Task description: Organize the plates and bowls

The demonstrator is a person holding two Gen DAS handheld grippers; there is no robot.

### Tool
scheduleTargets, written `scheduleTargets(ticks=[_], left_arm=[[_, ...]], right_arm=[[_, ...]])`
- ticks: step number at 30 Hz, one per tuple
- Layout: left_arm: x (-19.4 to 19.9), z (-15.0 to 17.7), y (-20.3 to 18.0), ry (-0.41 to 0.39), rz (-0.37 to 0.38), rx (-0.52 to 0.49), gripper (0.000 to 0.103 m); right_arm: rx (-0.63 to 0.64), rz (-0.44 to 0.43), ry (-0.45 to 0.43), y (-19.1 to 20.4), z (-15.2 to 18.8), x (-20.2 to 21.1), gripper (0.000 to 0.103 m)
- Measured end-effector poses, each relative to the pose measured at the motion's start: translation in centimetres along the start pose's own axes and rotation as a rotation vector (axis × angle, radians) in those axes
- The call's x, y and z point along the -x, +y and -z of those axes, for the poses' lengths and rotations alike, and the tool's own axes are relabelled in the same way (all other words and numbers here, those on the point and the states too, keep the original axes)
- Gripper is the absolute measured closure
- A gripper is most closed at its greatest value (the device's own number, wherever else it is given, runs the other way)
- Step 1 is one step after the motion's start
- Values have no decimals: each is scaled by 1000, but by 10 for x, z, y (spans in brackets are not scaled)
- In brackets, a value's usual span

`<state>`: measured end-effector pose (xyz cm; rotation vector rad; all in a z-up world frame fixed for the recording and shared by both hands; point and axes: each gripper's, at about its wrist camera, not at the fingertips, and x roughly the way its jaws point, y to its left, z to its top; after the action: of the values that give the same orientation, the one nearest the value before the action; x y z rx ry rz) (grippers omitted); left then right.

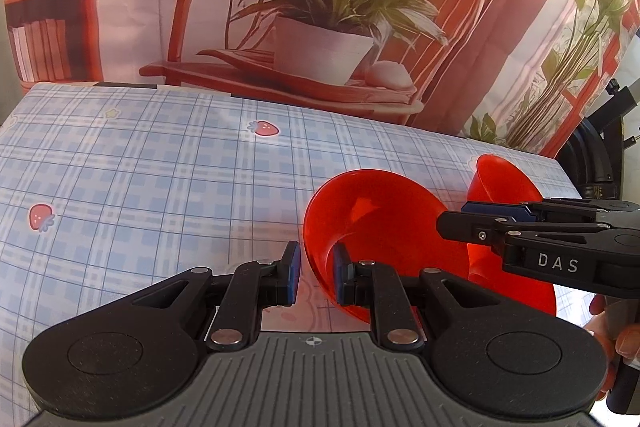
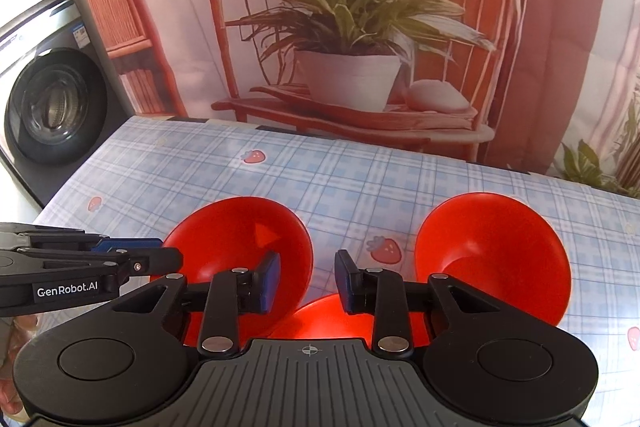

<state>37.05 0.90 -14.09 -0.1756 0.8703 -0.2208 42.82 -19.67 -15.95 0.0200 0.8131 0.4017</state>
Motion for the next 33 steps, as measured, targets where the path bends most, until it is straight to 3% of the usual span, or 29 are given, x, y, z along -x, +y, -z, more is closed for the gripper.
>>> scheduleTargets(ticks=[4,6,11,23,33], left_arm=[[-9,2,0,13,10,6,85],[-10,2,0,18,13,6,85],[-5,2,0,15,9,-2,89],[37,-14,-14,-41,-16,-42,90],[59,-14,-50,-68,-24,-114,90]], right_arm=[[-17,-6,20,1,1,-10,82],[-24,-15,29,2,2,-13,91],[-53,-18,12,2,3,-9,94],[-79,-52,-76,8,-3,35,95],[-110,-50,-140,-7,15,74,95]])
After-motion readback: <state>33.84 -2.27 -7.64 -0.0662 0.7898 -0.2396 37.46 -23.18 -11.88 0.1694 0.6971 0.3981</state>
